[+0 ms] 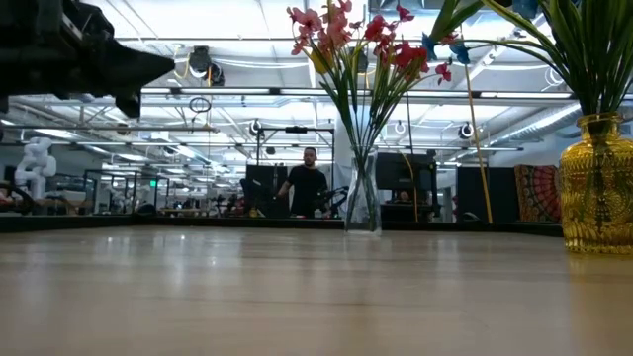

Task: Sort flowers into vase by color
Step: Return to Home Position

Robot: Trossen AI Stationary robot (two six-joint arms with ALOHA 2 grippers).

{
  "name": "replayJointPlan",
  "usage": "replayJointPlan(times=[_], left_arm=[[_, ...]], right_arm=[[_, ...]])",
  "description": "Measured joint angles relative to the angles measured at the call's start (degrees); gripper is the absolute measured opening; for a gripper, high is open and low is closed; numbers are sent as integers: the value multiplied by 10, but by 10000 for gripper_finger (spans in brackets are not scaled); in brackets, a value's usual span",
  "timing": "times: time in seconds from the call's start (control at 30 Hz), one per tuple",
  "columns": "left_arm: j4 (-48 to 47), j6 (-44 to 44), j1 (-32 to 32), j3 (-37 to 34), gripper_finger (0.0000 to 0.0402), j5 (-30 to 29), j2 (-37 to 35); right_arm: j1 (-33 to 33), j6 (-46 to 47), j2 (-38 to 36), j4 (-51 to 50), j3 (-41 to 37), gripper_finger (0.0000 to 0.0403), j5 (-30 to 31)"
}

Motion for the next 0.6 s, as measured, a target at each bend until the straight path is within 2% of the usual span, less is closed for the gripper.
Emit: replayJointPlan(times=[0.17,0.3,0.6], left_arm=[[-40,-27,0,0,4,15,-34],[-52,-47,0,0,7,21,-36],[-55,-51,0,0,8,21,-35]], right_arm=[[0,27,2,-21,-13,0,10],[0,11,-5,7,-74,0,19],[-10,-120,-50,327,-282,0,65]])
